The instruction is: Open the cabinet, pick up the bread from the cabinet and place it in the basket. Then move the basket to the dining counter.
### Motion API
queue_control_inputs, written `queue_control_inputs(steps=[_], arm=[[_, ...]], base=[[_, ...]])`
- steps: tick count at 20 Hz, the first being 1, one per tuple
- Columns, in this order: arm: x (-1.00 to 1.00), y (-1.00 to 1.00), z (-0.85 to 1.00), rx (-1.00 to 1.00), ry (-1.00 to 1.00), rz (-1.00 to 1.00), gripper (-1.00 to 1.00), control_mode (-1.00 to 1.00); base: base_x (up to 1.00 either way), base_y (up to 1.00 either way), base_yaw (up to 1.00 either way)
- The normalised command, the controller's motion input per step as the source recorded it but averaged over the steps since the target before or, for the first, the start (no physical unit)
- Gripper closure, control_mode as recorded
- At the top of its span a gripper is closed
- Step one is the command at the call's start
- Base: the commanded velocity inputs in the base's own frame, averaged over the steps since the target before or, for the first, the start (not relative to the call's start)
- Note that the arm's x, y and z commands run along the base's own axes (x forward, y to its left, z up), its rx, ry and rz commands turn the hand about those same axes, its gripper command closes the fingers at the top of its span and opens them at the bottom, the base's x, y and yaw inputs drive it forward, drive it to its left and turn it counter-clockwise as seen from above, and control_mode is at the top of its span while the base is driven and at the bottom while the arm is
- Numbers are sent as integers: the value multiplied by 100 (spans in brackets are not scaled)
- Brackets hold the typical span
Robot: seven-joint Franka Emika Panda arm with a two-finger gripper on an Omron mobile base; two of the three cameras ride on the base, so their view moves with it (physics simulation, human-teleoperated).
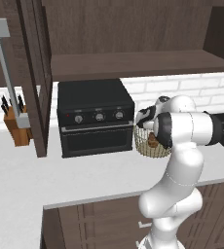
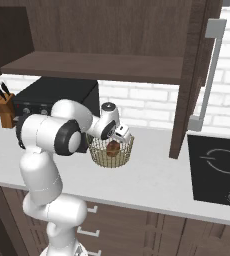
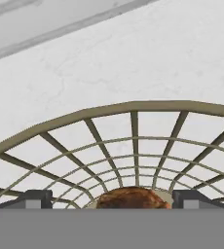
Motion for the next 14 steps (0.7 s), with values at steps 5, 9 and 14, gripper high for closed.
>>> queue_control_inputs(steps=[5, 9, 14], arm=[[-68, 0, 37, 0, 0, 0, -100, -100], [-77, 21, 42, 0, 0, 5, -100, -100], [-79, 40, 27, -3, -4, 24, -100, -100]], base=[[0, 0, 0], [0, 0, 0], [0, 0, 0]])
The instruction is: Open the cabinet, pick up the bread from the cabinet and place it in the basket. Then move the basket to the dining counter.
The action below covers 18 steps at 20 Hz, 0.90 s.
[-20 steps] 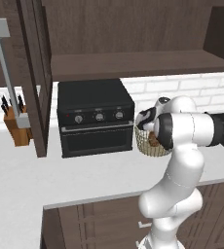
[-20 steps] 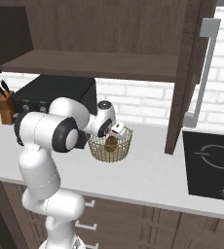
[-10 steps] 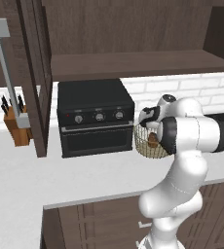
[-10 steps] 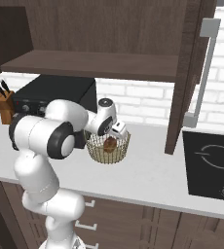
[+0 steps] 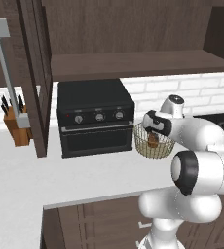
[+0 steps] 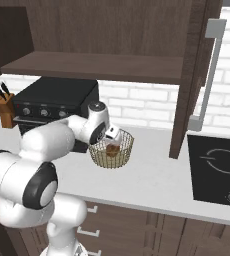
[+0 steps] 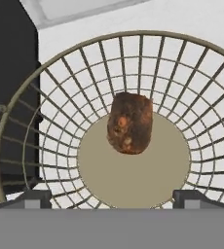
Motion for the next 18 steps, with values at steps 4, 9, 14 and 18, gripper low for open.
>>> queue_control_inputs(steps=[4, 9, 14, 18], arm=[[-52, 24, 11, -15, -2, 34, -100, -100], [-3, 24, 15, -22, 0, 35, -100, -100], [8, 8, 14, -23, 6, 29, -100, -100], [0, 0, -14, -21, 17, 23, -100, -100]], base=[[0, 0, 0], [0, 0, 0], [0, 0, 0], [0, 0, 0]])
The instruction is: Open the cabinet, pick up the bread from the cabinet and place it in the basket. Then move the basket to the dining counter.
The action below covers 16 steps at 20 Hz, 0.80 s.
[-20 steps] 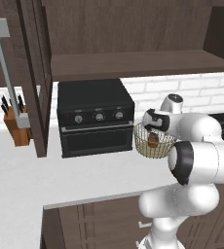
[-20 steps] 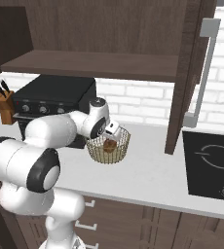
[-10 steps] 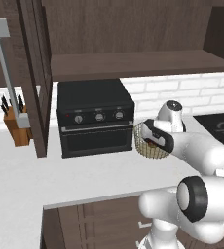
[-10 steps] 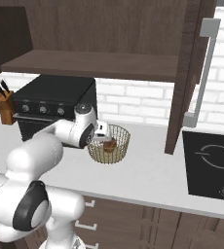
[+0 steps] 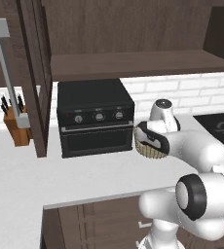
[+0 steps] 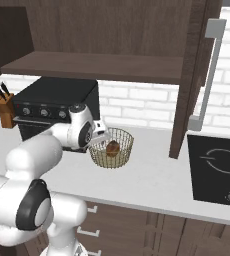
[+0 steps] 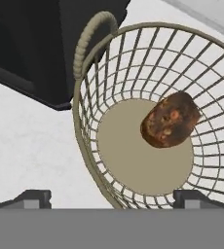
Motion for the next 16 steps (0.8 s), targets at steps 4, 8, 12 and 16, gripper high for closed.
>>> queue_control_inputs(steps=[4, 8, 12, 16], arm=[[23, 0, -36, -15, 17, 15, -100, -100], [37, 1, -24, -6, 12, 13, -100, -100], [7, -5, -38, -6, 7, 11, -100, -100], [3, -8, -48, -4, 8, 10, -100, -100]], base=[[0, 0, 0], [0, 0, 0], [0, 0, 0], [0, 0, 0]])
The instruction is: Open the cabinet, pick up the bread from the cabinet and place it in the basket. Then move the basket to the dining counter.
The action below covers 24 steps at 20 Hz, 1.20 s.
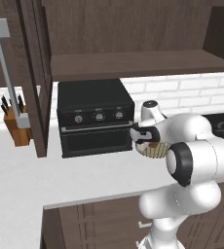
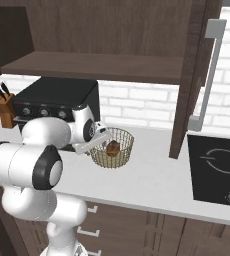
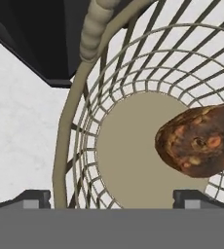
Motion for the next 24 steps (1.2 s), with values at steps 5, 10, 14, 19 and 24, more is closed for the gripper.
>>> queue_control_inputs(steps=[5, 10, 14, 19, 24], arm=[[0, -24, -67, 0, 2, 9, 100, -100], [-22, -30, -78, 0, 0, 4, 100, -100], [-20, -15, -56, 0, 8, 1, 100, -100], [-44, -56, -6, 0, 8, 7, 100, -100], [-77, -74, 45, 0, 0, 9, 100, -100]], base=[[0, 0, 0], [0, 0, 0], [0, 0, 0], [0, 0, 0], [0, 0, 0]])
